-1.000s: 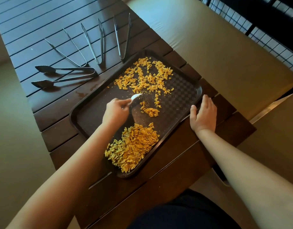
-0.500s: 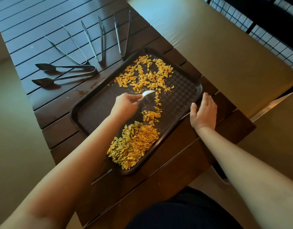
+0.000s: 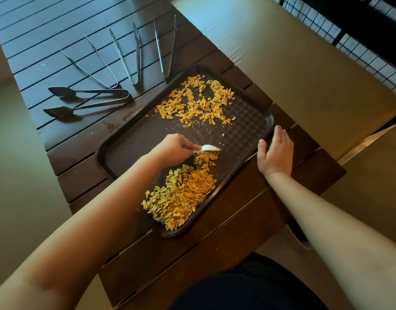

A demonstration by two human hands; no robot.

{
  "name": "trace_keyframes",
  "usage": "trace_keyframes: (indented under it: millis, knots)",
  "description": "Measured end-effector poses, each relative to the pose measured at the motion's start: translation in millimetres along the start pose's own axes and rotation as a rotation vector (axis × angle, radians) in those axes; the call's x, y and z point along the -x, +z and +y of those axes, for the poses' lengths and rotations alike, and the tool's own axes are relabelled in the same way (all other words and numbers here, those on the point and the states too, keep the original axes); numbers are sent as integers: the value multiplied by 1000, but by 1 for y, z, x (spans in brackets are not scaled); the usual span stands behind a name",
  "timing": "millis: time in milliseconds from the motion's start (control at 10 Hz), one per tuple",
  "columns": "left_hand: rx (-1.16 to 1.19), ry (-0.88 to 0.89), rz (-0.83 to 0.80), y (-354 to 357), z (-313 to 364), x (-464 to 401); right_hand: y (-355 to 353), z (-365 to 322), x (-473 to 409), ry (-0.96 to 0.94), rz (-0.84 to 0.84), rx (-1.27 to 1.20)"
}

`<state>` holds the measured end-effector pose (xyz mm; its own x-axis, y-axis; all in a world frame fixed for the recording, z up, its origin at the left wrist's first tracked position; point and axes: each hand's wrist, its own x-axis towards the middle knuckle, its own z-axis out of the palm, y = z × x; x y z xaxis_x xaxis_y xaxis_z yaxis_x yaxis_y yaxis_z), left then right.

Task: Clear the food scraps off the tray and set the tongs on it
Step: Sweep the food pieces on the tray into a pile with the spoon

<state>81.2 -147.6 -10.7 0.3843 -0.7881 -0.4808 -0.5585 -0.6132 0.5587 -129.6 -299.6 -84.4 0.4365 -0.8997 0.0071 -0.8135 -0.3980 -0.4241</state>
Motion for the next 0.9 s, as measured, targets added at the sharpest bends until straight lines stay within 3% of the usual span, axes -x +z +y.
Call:
trace_keyframes:
  millis: [100, 200, 500, 700, 900]
  knots:
    - [28, -1, 48, -5, -4, 1, 0, 0, 0, 1, -2, 8]
    - [99, -24, 223, -3, -2, -5, -1, -1, 1, 7, -5, 8]
    - [24, 35, -13, 10, 17, -7, -2, -2, 1, 6, 4, -1]
    - [-42, 10, -136, -9, -7, 11, -1, -1, 1, 3, 6, 0]
    - [32, -15, 160, -1, -9, 10, -1, -2, 2, 8, 4, -3]
